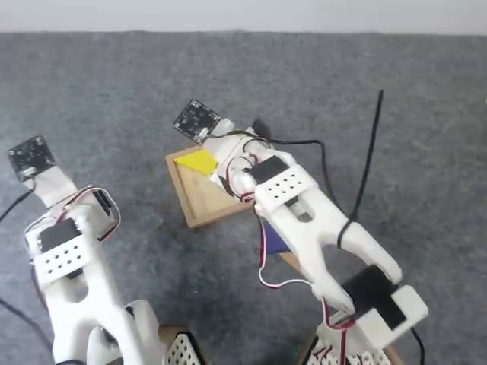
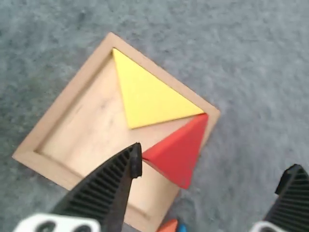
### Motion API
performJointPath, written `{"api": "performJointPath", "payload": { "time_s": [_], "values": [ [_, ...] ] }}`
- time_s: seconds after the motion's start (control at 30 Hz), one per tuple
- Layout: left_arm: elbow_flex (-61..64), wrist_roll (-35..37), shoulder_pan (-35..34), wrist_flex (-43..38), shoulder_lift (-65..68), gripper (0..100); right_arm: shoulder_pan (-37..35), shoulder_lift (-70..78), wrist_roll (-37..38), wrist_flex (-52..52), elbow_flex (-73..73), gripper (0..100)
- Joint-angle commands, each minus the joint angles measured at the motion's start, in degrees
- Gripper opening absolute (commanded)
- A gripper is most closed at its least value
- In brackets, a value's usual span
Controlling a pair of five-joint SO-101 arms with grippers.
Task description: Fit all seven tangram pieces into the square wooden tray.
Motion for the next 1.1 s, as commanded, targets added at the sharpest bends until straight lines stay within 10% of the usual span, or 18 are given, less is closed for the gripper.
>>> {"api": "performJointPath", "payload": {
  "time_s": [0.0,1.07],
  "values": [
    [-0.6,0.1,0.3,-1.2,0.0,12,2.2,-4.7,0.4,-0.9,0.2,42.3],
    [-0.6,0.0,0.3,-1.2,-0.3,11,5.3,4.5,-11.0,-6.4,0.9,0.8]
  ]
}}
